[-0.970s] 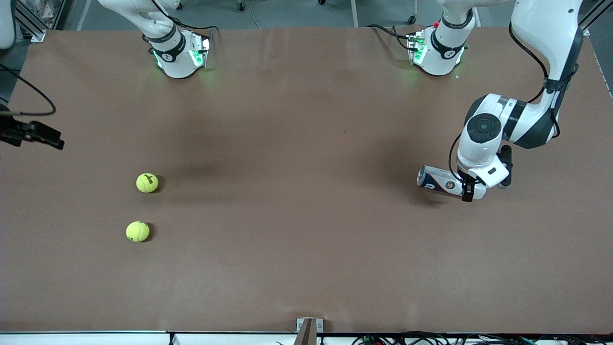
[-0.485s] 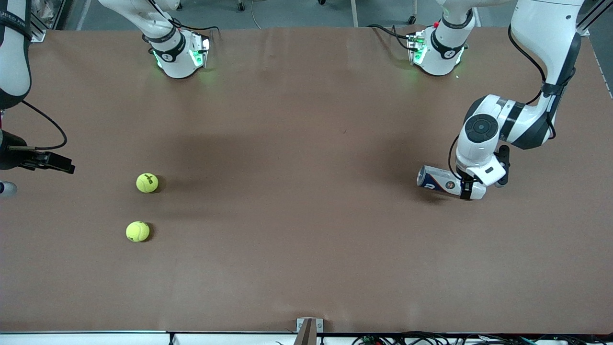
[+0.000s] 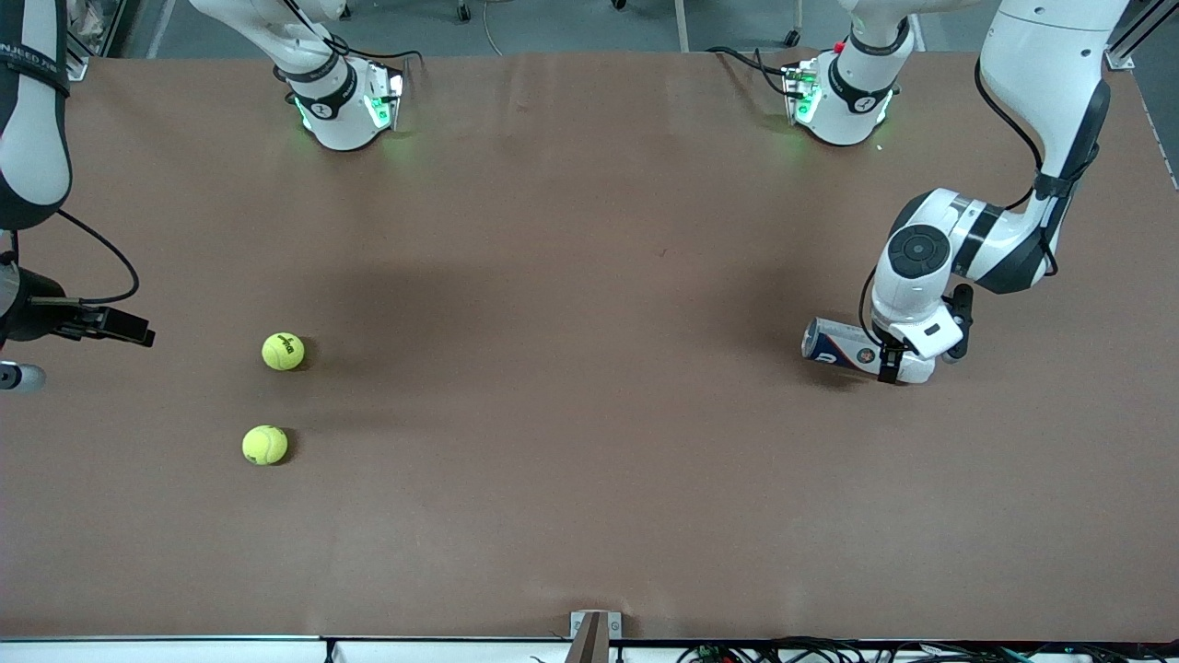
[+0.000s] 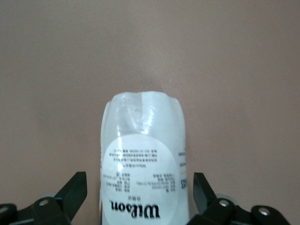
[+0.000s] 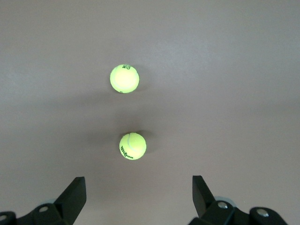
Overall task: Insert tennis ball vertically with right arm
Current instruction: 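Grasp a tennis ball with the right gripper while the left gripper lifts the can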
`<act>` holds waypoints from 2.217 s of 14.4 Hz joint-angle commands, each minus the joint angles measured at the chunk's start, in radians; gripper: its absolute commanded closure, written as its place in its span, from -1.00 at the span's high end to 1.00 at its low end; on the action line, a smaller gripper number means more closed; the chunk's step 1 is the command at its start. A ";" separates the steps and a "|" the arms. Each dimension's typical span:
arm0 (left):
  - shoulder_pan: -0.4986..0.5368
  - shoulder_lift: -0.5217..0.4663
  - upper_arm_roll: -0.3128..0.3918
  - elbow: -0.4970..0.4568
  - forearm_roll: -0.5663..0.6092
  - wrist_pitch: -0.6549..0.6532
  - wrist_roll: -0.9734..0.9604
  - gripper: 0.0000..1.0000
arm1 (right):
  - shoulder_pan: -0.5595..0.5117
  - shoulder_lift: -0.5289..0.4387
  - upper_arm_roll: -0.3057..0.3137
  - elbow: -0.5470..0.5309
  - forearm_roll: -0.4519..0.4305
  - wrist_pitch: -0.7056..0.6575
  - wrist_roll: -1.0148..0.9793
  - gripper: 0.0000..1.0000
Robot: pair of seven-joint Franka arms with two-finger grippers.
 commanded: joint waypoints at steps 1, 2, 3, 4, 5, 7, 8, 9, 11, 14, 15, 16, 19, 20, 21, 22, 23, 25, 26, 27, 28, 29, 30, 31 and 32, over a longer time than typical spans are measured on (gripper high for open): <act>0.025 0.006 -0.005 -0.009 0.043 0.026 -0.017 1.00 | -0.016 0.027 0.011 -0.006 0.032 0.034 0.004 1.00; 0.025 0.012 -0.005 -0.009 0.043 0.026 -0.015 1.00 | -0.014 0.033 0.011 -0.016 0.034 0.051 0.005 1.00; 0.025 0.017 -0.003 -0.008 0.046 0.032 -0.017 1.00 | -0.013 0.031 0.011 -0.041 0.036 0.071 0.005 1.00; 0.025 0.018 -0.003 -0.008 0.049 0.035 -0.015 1.00 | -0.013 0.031 0.011 -0.065 0.049 0.088 0.005 1.00; 0.025 0.022 -0.003 -0.006 0.049 0.036 -0.017 0.99 | -0.018 0.028 0.011 -0.094 0.078 0.097 0.005 1.00; 0.025 0.028 -0.005 -0.002 0.049 0.038 -0.017 0.80 | -0.031 0.024 0.011 -0.168 0.103 0.158 0.004 1.00; 0.027 0.032 -0.005 0.000 0.049 0.039 -0.017 0.67 | -0.031 0.016 0.011 -0.209 0.103 0.197 0.004 1.00; 0.027 0.035 -0.005 0.001 0.049 0.039 -0.017 0.58 | -0.030 0.012 0.011 -0.257 0.103 0.243 0.005 1.00; 0.027 0.034 -0.003 0.003 0.049 0.039 -0.017 0.51 | -0.027 -0.021 0.011 -0.373 0.105 0.356 0.005 1.00; 0.027 0.034 -0.003 0.007 0.049 0.039 -0.017 0.37 | -0.024 -0.033 0.011 -0.498 0.105 0.503 0.005 1.00; 0.027 0.032 -0.005 0.007 0.049 0.039 -0.017 0.33 | -0.022 -0.033 0.011 -0.531 0.105 0.546 0.005 1.00; 0.027 0.032 -0.005 0.009 0.049 0.039 -0.015 0.33 | -0.021 -0.032 0.013 -0.570 0.105 0.595 0.007 1.00; 0.034 0.029 -0.005 0.009 0.049 0.039 -0.015 0.29 | -0.019 -0.027 0.014 -0.653 0.112 0.709 0.046 1.00; 0.040 0.029 -0.005 0.009 0.049 0.039 -0.015 0.29 | -0.010 -0.025 0.016 -0.665 0.112 0.729 0.077 1.00; 0.042 0.028 -0.005 0.010 0.047 0.039 -0.014 0.29 | 0.007 -0.024 0.016 -0.668 0.112 0.737 0.111 1.00; 0.048 0.023 -0.006 0.017 0.047 0.039 -0.012 0.29 | 0.013 -0.021 0.016 -0.670 0.114 0.737 0.128 1.00; 0.060 0.017 -0.009 0.020 0.043 0.039 -0.011 0.29 | 0.013 -0.019 0.016 -0.671 0.114 0.740 0.128 1.00; 0.060 0.012 -0.009 0.050 0.018 0.038 -0.014 0.29 | 0.013 -0.015 0.016 -0.694 0.114 0.767 0.129 1.00; 0.057 0.011 -0.011 0.059 0.004 0.038 -0.014 0.29 | 0.015 -0.010 0.016 -0.708 0.114 0.789 0.129 1.00; 0.059 0.003 -0.018 0.064 -0.015 0.038 -0.014 0.29 | 0.013 -0.002 0.016 -0.717 0.114 0.810 0.129 1.00; 0.062 -0.004 -0.034 0.070 -0.035 0.036 -0.014 0.29 | 0.013 0.010 0.016 -0.724 0.114 0.826 0.129 1.00; 0.060 -0.017 -0.041 0.076 -0.061 0.036 -0.014 0.29 | 0.013 0.018 0.016 -0.727 0.114 0.835 0.129 1.00; 0.060 -0.024 -0.058 0.087 -0.098 0.036 -0.014 0.29 | 0.013 0.025 0.016 -0.728 0.114 0.841 0.129 1.00; 0.060 -0.024 -0.083 0.102 -0.135 0.035 -0.014 0.29 | 0.013 0.031 0.017 -0.728 0.114 0.844 0.131 1.00; 0.060 -0.024 -0.096 0.119 -0.164 0.035 -0.015 0.29 | 0.013 0.037 0.017 -0.733 0.117 0.847 0.131 1.00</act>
